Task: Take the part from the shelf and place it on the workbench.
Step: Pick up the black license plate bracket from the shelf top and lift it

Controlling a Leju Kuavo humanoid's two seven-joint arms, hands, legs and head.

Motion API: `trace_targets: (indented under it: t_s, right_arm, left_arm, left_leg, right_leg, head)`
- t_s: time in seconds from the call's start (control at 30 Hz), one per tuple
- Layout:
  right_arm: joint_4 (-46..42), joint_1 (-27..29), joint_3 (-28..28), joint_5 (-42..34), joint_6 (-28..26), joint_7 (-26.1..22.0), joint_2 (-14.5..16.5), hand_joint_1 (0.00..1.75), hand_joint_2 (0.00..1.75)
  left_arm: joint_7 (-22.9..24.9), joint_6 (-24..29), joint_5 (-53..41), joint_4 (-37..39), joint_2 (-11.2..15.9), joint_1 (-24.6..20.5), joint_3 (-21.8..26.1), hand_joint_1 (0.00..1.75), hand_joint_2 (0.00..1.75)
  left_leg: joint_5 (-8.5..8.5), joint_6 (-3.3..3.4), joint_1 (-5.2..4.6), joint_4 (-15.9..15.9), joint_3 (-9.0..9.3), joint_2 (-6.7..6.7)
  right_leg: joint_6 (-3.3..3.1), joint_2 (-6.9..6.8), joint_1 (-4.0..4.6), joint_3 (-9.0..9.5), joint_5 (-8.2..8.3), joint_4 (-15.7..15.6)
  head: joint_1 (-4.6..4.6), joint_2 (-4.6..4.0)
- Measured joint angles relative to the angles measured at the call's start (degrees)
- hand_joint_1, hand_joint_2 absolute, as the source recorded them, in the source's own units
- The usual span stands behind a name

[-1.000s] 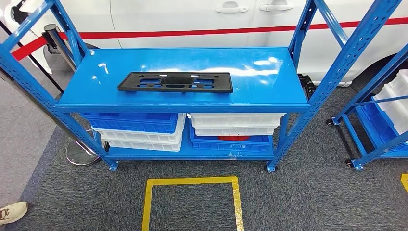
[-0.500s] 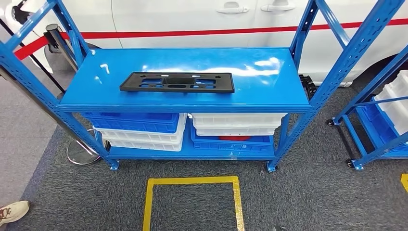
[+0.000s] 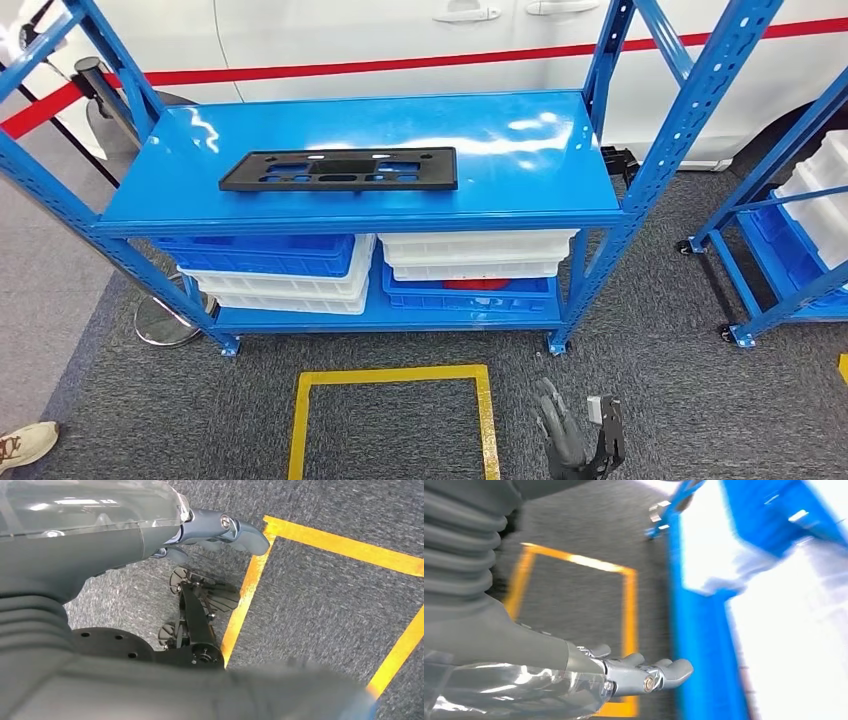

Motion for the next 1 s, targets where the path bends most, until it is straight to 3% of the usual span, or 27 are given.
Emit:
trace_targets:
  t_s: [0.1,0.13,0.17,0.2,0.3,0.37,0.47,0.5,0.6,0.63,0.67,0.7,0.8,0.87,1.0]
  right_arm:
    - [-6.24,0.0,0.43,-1.0,1.53,-0.79,0.73,0.0,0.0]
    - [-8.35,0.01,0.73,-1.3,2.0,-1.04,0.9,0.0,0.0]
    - [-10.33,-0.01,1.08,-1.6,2.44,-1.28,1.05,0.0,0.0]
    - [-12.3,-0.04,1.49,-1.87,2.84,-1.51,1.14,0.0,0.0]
    - [-18.73,-0.22,3.08,-2.53,3.87,-2.22,1.5,0.0,0.0]
    - [-23.2,-0.48,4.5,-2.88,4.4,-2.68,1.74,0.0,0.0]
    - [-30.36,-0.73,6.97,-3.26,4.78,-3.36,1.78,0.0,0.0]
    - [-32.75,-0.92,7.76,-3.36,4.78,-3.61,1.73,0.0,0.0]
    - [-39.19,-1.41,10.1,-3.5,4.53,-4.22,1.44,0.0,0.0]
    - [-41.22,-1.43,11.02,-3.54,4.4,-4.42,1.28,0.0,0.0]
    - [-43.25,-1.43,12.01,-3.59,4.26,-4.57,1.08,0.0,0.0]
    - [-45.33,-1.47,13.07,-3.65,4.13,-4.71,0.85,0.0,0.0]
    - [-51.5,-2.0,16.18,-3.88,3.4,-5.35,-0.02,0.0,0.0]
    - [-55.14,-2.44,18.13,-4.0,2.78,-5.74,-0.61,0.0,0.0]
    - [-62.12,-2.95,22.59,-3.98,0.83,-6.55,-2.1,0.0,0.0]
  left_arm:
    - [0.27,0.0,-0.02,0.07,-0.01,-0.09,0.34,0.0,0.0]
    - [0.38,0.0,-0.02,0.1,-0.02,-0.05,0.49,0.0,0.0]
    - [0.48,0.01,-0.02,0.13,-0.02,0.01,0.59,0.0,0.0]
    - [0.54,0.0,-0.02,0.14,-0.03,0.06,0.68,0.0,0.0]
    - [0.61,-0.01,-0.05,0.15,0.06,0.03,0.91,0.0,0.0]
    - [0.68,-0.01,-0.06,0.15,0.13,-0.06,1.19,0.0,0.0]
    - [0.8,-0.01,-0.06,0.15,0.07,-0.15,1.65,0.0,0.0]
    - [0.85,-0.02,-0.07,0.15,0.03,-0.16,1.82,0.0,0.0]
    - [1.02,-0.05,-0.08,0.15,-0.07,-0.18,2.33,0.0,0.0]
    - [1.09,-0.05,-0.09,0.15,-0.08,-0.18,2.49,0.0,0.0]
    - [1.17,-0.05,-0.09,0.15,-0.09,-0.18,2.63,0.0,0.0]
    - [1.25,-0.05,-0.12,0.15,-0.12,-0.18,2.81,0.0,0.0]
    - [1.44,-0.06,-0.24,0.16,-0.27,-0.22,3.33,0.0,0.0]
    - [1.51,-0.07,-0.36,0.16,-0.33,-0.25,3.72,0.0,0.0]
    - [1.62,-0.07,-0.68,0.16,-0.35,-0.27,4.4,0.0,0.0]
  left_leg:
    - [-5.25,0.25,-0.23,10.75,-5.09,-0.83]
    - [-6.05,0.47,-0.37,13.82,-6.64,-0.93]
    - [-5.74,0.82,-0.54,14.96,-7.34,-0.99]
    - [-4.29,1.33,-0.77,13.7,-6.94,-1.04]
    - [1.38,3.45,-1.78,3.02,-2.53,-1.68]
    - [2.15,4.07,-2.29,-0.42,-1.15,-2.04]
    - [2.86,4.11,-2.19,-2.12,-0.59,-1.85]
    - [3.26,4.2,-2.03,-2.81,-0.31,-1.71]
    - [3.74,4.51,-2.02,-3.54,-0.09,-1.29]
    - [3.74,4.57,-2.07,-3.49,-0.15,-1.2]
    - [3.71,4.58,-2.1,-3.43,-0.17,-1.14]
    - [3.68,4.55,-2.11,-3.33,-0.18,-1.1]
    - [3.33,4.12,-2.22,-2.61,-0.32,-1.08]
    - [3.11,3.59,-2.39,-2.18,-0.57,-1.05]
    - [2.26,2.37,-2.33,-1.35,-0.92,-1.03]
  right_leg:
    - [-0.61,0.15,0.47,-0.19,0.08,-0.02]
    - [-0.72,0.26,0.73,-0.19,0.06,-0.02]
    - [-0.81,0.38,1.0,-0.13,0.04,-0.02]
    - [-0.86,0.53,1.26,-0.02,0.01,-0.02]
    - [-0.9,0.95,1.7,0.29,-0.04,-0.07]
    - [-0.55,1.18,1.61,0.09,0.13,-0.21]
    - [0.42,1.12,1.54,-0.06,0.27,-0.41]
    - [0.69,0.89,1.61,-0.45,-0.43,0.49]
    - [1.12,0.33,1.6,-4.47,-5.01,8.95]
    - [1.21,0.31,1.57,-5.88,-6.0,11.85]
    - [1.26,0.27,1.57,-6.53,-5.99,13.19]
    - [1.27,0.19,1.57,-6.16,-4.91,12.43]
    - [0.74,-0.33,1.73,-1.09,0.14,2.16]
    - [0.12,-0.46,1.95,0.45,0.92,-1.31]
    - [-1.06,-0.24,1.82,0.51,1.31,-1.89]
  head:
    - [-0.03,0.0]
    - [-0.04,-0.01]
    - [-0.04,-0.01]
    - [-0.03,0.0]
    - [0.0,0.0]
    - [0.02,0.0]
    - [0.02,0.0]
    - [0.04,0.0]
    - [0.1,0.0]
    - [0.09,0.0]
    - [0.1,0.0]
    - [0.1,0.0]
    - [0.1,0.0]
    - [0.04,0.0]
    - [0.01,0.0]
